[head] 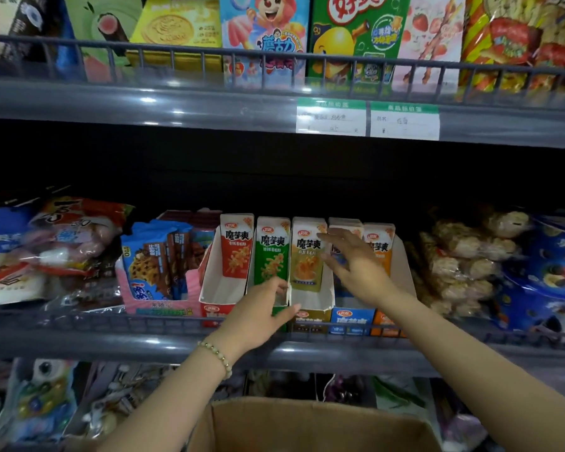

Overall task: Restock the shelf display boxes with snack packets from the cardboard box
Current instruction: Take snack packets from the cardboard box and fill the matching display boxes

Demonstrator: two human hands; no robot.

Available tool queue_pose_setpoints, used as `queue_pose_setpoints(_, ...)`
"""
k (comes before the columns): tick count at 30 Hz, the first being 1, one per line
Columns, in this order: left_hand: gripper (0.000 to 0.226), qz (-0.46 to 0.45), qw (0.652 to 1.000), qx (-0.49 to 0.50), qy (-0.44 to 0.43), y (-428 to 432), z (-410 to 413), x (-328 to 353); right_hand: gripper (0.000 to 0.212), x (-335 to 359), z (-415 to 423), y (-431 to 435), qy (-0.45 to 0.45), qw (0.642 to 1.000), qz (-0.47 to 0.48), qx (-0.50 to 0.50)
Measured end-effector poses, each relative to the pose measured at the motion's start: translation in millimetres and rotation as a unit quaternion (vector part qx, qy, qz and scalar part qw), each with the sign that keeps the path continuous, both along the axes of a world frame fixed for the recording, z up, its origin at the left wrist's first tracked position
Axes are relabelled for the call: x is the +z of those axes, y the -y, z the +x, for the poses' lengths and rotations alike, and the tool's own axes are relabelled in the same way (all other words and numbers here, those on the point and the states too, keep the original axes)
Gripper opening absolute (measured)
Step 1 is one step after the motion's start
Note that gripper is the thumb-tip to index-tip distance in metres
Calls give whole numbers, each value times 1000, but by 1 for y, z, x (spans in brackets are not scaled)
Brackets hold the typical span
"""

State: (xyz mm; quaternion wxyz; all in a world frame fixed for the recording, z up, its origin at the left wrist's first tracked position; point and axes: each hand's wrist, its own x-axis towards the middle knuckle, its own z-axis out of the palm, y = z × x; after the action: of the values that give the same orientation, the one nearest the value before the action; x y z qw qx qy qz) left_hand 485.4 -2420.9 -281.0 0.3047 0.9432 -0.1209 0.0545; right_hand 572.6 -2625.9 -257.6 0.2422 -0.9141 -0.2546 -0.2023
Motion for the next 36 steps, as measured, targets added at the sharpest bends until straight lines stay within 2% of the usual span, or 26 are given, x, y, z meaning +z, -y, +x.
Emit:
queue_pose_setpoints(5, 52, 46, 996, -1, 76, -2, -42, -11, 53, -18, -71, 10, -74, 995, -59, 27)
queue_pose_setpoints(9, 49, 41, 997, -20, 63, -5, -81, -32, 59, -44, -119, 20, -120, 990, -54, 48)
queue_pose_setpoints(14, 45, 83, 994, -52, -38, -10, -121, -72, 53, -90, -168, 34, -169, 984, -35, 52)
queue_pose_setpoints(18, 49, 105, 984, -66, -128, -5, -135, -109, 78, -139, -196, 46, -252, 965, -63, 36)
queue_pose_setpoints(19, 50, 104, 980, -66, -153, -2, -136, -119, 79, -151, -202, 48, -273, 958, -81, 28)
queue_pose_setpoints(22, 44, 90, 967, -54, -233, 7, -140, -147, 61, -182, -213, 53, -363, 926, -99, 7)
queue_pose_setpoints(24, 40, 89, 958, -50, -269, 15, -143, -162, 70, -202, -219, 59, -436, 899, -42, -22)
queue_pose_setpoints(25, 37, 96, 956, -54, -273, 19, -144, -167, 66, -210, -221, 63, -472, 880, -1, -48)
queue_pose_setpoints(27, 35, 102, 955, -63, -273, 29, -148, -173, 43, -236, -223, 73, -510, 851, 31, -124)
queue_pose_setpoints(29, 35, 82, 953, -68, -282, 36, -151, -183, 47, -259, -220, 80, -555, 813, 2, -177)
queue_pose_setpoints(32, 40, 106, 948, -75, -291, 38, -159, -199, 58, -263, -224, 74, -629, 754, -13, -190)
queue_pose_setpoints(36, 47, 112, 947, -74, -291, 39, -161, -208, 41, -253, -227, 68, -626, 759, 41, -175)
